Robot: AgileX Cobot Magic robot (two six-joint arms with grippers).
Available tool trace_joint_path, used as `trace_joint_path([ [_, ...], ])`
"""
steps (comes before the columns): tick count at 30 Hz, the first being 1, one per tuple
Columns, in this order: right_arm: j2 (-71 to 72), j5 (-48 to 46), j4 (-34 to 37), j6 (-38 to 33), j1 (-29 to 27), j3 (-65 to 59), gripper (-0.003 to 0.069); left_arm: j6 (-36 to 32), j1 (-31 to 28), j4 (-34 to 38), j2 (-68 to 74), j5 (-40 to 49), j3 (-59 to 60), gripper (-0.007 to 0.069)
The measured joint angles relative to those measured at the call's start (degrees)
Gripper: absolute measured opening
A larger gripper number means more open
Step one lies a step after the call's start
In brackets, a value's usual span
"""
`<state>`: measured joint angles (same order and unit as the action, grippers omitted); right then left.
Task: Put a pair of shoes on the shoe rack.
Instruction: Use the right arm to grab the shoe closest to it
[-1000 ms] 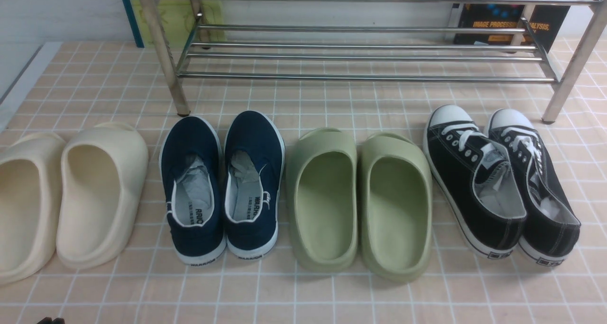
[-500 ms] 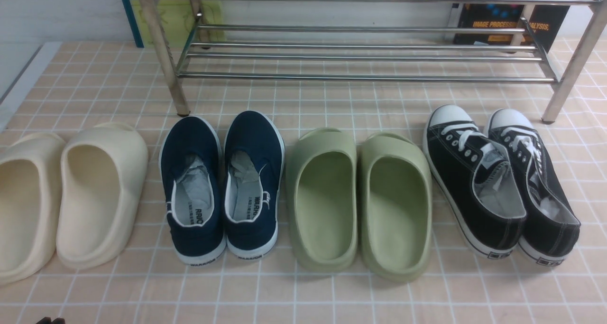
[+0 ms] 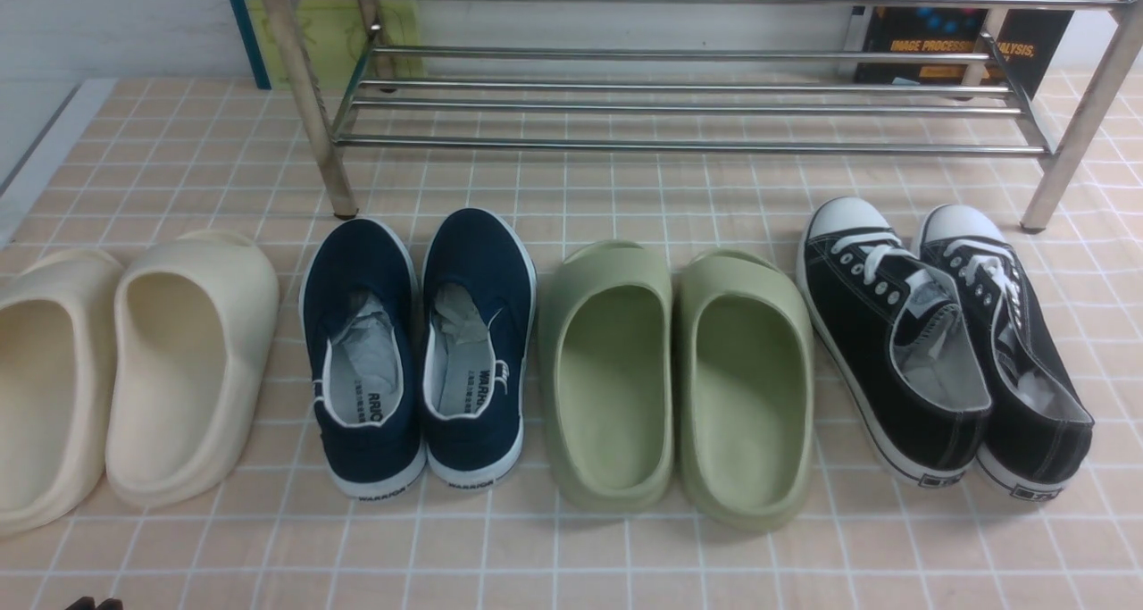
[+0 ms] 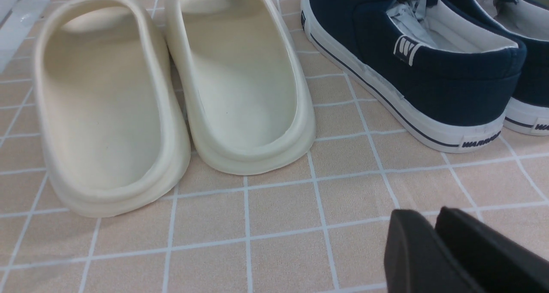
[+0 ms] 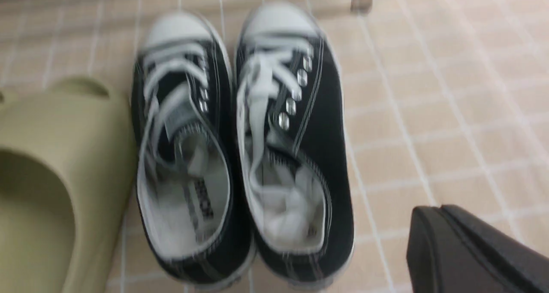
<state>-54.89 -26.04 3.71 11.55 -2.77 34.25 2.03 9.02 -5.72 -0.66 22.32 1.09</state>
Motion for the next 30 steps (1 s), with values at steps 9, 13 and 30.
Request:
trace_joint_path([
  [9,-17.7,-20.5,24.7,-32.5,2.3,11.3,-0.0003,0.0,0.0,0.0,0.0,0.0,0.0,0.0126],
  [13,-23.0,-21.3,28.0,-40.3,7.1,15.3,0.0031,0.0,0.0,0.0,0.0,0.0,0.0,0.0127],
  [30,-42.2,-15.1,3.2,-22.4,17.4,29.1,0.0382,0.0,0.0,0.0,0.0,0.0,0.0,0.0132],
])
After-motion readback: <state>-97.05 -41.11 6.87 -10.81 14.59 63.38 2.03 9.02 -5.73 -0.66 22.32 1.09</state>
